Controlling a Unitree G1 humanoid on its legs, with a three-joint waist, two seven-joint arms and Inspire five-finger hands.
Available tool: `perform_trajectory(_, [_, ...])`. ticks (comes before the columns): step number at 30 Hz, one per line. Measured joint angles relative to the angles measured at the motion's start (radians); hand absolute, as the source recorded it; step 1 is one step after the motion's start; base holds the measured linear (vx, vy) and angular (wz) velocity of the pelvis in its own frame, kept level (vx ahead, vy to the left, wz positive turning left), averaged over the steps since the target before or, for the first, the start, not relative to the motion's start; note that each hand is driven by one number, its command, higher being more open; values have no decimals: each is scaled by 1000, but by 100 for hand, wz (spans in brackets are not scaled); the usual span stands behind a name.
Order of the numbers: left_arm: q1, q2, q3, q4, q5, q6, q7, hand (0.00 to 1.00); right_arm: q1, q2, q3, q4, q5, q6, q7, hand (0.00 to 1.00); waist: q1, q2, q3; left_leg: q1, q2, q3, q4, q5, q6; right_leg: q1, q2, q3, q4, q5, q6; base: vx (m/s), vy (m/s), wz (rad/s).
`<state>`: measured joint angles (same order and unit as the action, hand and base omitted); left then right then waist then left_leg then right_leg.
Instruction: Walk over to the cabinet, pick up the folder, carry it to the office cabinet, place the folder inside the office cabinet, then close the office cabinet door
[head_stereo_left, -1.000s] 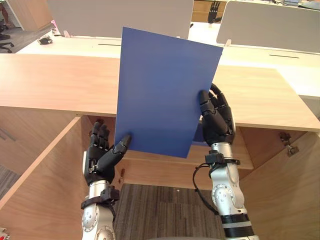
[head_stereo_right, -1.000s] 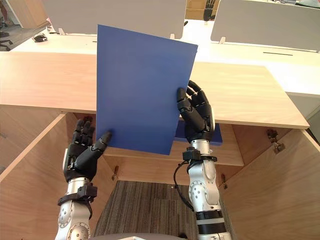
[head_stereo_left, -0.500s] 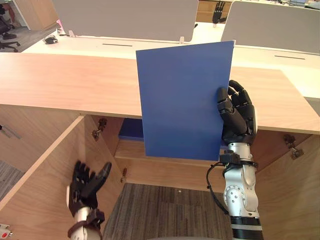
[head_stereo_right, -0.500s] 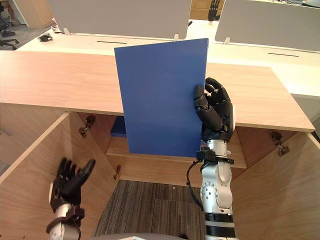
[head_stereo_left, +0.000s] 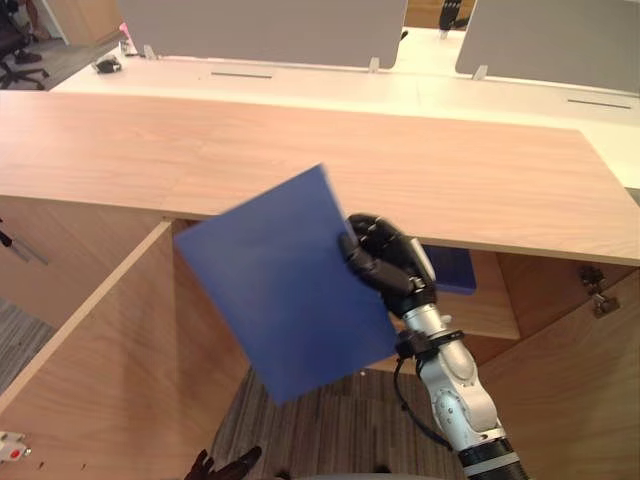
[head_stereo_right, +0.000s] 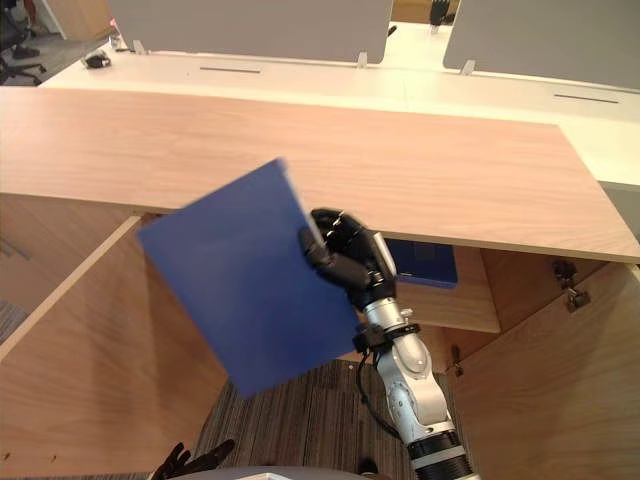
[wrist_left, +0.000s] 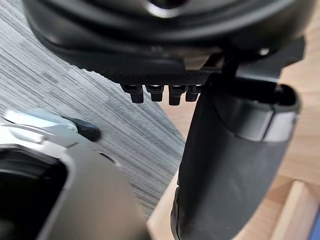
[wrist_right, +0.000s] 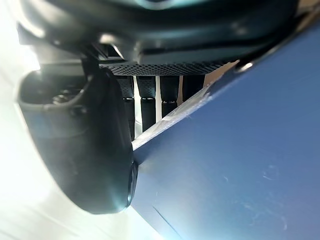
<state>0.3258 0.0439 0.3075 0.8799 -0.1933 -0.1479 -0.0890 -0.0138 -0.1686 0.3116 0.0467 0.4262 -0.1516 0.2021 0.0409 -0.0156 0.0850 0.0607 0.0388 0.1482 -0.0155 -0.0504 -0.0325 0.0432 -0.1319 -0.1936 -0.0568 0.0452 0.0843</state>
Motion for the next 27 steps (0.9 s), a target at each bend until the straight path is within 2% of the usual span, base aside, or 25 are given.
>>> perform_trajectory(3, [-31,19,-33,30,19,-1,-2,100,-18,-34,77,70,-56,27,17,0,0,8,40,-21,6,-4,10,6,-2,-18,3,-3,8,-1,1,-85,-62,4])
perform_trajectory(6, [-71,32,-65,30,22,-5,-1,100,-56,-62,128,114,-119,43,20,0,3,17,91,-91,17,-8,76,-10,-9,-77,5,-2,52,-8,-7,-93,-40,1])
perform_trajectory(9, [-139,53,-108,30,27,-12,0,100,-158,-67,142,164,-170,43,17,0,2,29,161,-187,33,-11,183,-39,-9,-155,7,2,119,-17,-17,-134,-28,-2])
perform_trajectory(10, [-172,58,-123,25,26,-15,2,100,-214,-67,138,188,-185,43,7,0,3,40,200,-233,40,-13,239,-55,-7,-196,6,3,165,-29,-19,-139,-14,1])
perform_trajectory(12, [-204,61,-143,20,20,-24,9,100,-269,-66,129,216,-188,43,-9,0,3,53,230,-295,45,-16,303,-72,-6,-258,0,4,232,-50,-21,-154,5,3])
perform_trajectory(15, [-269,61,-177,8,-5,-37,24,100,-360,-57,72,268,-186,43,-53,0,4,76,294,-416,45,-26,397,-84,2,-393,-24,8,369,-90,-22,-175,19,9])
perform_trajectory(18, [-299,58,-189,-35,-28,-44,28,100,-443,-24,-55,329,-158,43,-122,0,15,92,353,-530,56,-29,494,-102,5,-515,-31,20,475,-112,-27,-175,25,-1])
perform_trajectory(22, [-310,50,-201,-99,-69,-51,48,100,-542,-16,-221,333,-46,42,-244,0,25,99,361,-675,71,-32,594,-128,8,-663,-41,26,582,-140,-34,-122,7,-3])
perform_trajectory(26, [-314,23,-201,-164,-105,-55,64,100,-660,-22,-352,305,65,9,-375,0,26,101,362,-761,89,-33,656,-141,7,-746,-36,26,631,-153,-43,-53,-23,-6])
perform_trajectory(27, [-315,19,-201,-170,-105,-56,65,100,-669,-23,-360,300,71,5,-384,0,26,101,362,-766,91,-34,659,-142,7,-751,-36,26,633,-153,-43,-19,-29,-4])
